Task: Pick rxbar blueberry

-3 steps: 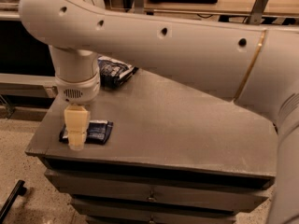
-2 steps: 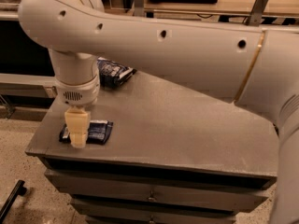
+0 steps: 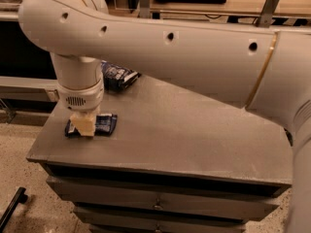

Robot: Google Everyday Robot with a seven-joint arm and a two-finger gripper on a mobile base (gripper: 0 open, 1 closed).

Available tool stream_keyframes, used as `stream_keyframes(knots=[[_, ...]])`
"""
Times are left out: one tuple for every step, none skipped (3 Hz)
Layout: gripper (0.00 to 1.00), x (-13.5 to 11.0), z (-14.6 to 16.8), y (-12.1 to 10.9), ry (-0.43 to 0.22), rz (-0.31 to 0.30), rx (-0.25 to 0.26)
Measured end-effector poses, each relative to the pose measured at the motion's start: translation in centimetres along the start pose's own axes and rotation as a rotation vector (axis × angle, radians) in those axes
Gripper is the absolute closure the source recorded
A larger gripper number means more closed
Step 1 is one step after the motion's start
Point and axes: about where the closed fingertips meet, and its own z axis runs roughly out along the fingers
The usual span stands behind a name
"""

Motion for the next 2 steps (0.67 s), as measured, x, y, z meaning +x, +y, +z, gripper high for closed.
stream_keyframes(knots=[[0.99, 0.04, -0.02, 0.02, -0.001, 0.000, -0.001], [1.00, 0.03, -0.10, 0.01, -0.001, 0.000, -0.001]])
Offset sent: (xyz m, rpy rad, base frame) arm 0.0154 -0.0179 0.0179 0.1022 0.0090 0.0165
